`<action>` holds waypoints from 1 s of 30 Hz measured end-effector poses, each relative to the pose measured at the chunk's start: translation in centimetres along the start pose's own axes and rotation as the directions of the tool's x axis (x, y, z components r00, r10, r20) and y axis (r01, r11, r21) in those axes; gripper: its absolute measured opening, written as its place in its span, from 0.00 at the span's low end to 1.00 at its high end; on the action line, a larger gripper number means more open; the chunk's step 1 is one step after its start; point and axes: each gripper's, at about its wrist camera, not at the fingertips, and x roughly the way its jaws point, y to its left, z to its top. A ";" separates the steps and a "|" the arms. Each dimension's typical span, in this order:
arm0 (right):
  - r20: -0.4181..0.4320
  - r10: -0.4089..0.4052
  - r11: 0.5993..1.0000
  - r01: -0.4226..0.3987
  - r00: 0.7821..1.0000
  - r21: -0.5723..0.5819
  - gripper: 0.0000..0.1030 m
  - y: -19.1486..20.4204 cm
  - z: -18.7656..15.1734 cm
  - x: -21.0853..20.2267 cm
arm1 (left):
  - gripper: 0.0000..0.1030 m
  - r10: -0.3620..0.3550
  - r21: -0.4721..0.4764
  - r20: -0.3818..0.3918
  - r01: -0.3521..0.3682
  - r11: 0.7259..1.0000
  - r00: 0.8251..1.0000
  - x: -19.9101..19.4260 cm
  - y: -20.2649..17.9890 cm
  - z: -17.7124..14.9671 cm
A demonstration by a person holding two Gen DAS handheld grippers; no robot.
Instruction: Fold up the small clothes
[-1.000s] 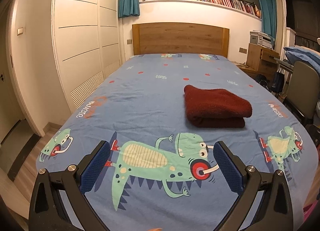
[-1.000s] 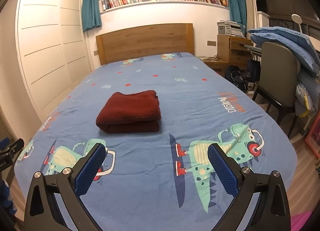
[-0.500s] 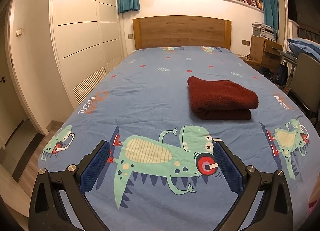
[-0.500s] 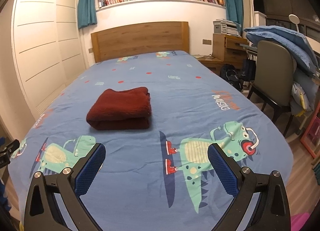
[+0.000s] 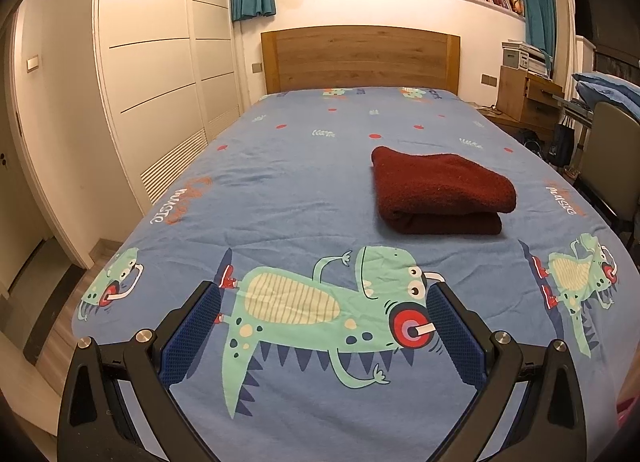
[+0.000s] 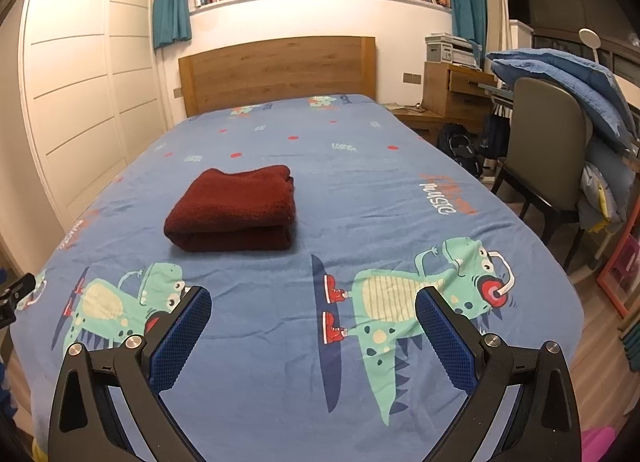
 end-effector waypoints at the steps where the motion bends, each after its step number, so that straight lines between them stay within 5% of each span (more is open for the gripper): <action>1: -0.002 0.000 1.000 0.000 1.000 0.000 0.99 0.0 0.0 0.0 | 0.99 0.001 -0.001 -0.001 -0.001 1.000 1.000 0.0 0.1 0.0; 30: -0.044 -0.013 1.000 0.012 0.999 -0.023 0.99 0.6 -0.6 1.3 | 0.99 -0.040 0.013 -0.005 0.040 0.999 0.999 -0.2 -1.7 -0.4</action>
